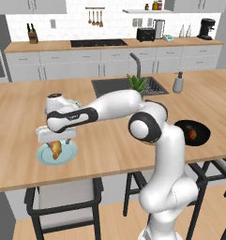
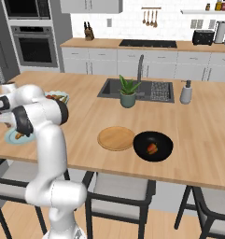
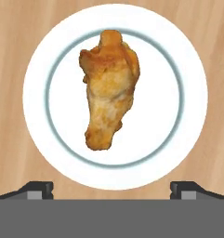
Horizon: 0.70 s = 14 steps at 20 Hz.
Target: Pick the chicken drumstick and bell pepper from their plates and place them in the bowl. Then put the bowl in the fridge.
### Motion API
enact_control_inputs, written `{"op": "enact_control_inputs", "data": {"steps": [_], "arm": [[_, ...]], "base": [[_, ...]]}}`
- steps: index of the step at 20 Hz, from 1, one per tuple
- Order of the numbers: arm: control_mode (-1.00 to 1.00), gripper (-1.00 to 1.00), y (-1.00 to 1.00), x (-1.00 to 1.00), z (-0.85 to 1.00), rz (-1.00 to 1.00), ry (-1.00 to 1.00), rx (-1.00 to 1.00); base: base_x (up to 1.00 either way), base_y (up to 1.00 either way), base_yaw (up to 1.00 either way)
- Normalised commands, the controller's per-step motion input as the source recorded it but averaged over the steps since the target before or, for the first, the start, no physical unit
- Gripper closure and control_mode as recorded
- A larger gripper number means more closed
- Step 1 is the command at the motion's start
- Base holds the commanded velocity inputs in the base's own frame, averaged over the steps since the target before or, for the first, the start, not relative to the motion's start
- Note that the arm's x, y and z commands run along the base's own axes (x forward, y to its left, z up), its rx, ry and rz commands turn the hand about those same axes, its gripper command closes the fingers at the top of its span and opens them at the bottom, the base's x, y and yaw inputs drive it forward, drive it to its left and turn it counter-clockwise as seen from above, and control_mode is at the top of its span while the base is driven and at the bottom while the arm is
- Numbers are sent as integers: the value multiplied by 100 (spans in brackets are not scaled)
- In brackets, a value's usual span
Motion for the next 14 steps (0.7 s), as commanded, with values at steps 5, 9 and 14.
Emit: {"op": "enact_control_inputs", "data": {"steps": [5, 9, 14], "arm": [[-100, -100, 11, 10, -23, -7, -2, 0], [-100, -100, 0, 1, -24, -3, -7, -2], [-100, -100, 0, 3, -36, 0, -8, 0]], "base": [[0, 0, 0], [0, 0, 0], [0, 0, 0]]}}
